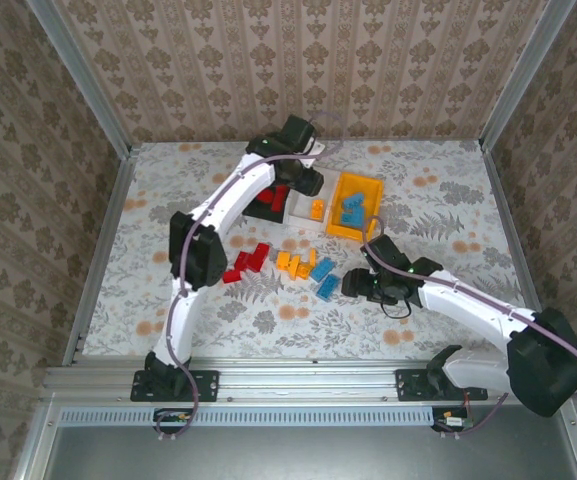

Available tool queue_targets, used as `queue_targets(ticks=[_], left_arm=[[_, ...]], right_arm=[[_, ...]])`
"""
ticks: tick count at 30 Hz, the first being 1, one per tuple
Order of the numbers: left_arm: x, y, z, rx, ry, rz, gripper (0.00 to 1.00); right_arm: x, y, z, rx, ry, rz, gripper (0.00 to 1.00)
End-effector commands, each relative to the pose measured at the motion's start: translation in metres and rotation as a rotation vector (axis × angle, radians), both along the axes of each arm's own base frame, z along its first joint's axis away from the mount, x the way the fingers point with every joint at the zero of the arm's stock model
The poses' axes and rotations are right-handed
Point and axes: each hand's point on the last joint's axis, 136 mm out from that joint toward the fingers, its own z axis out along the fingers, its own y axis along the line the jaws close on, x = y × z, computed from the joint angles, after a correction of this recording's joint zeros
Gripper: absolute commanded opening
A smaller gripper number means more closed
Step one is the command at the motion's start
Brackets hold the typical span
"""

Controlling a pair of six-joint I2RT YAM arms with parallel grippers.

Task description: Sort the legos into containers by color

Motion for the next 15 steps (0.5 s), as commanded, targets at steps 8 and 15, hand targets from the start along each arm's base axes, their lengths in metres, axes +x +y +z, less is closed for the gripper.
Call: queue_targets(ticks=[8, 15], left_arm=[[-0.008, -0.004, -0.045, 0.087, 0.105, -0.032, 0.58], [-0.009, -0.003, -0.036, 0.082, 0.094, -0.032, 0.63]], right_arm=[[-0.009, -0.013, -0.007, -0.052, 0.020, -0.011, 0.71], [-0.004, -0.006, -0.009, -0.039, 0.027, -0.003, 0.71]])
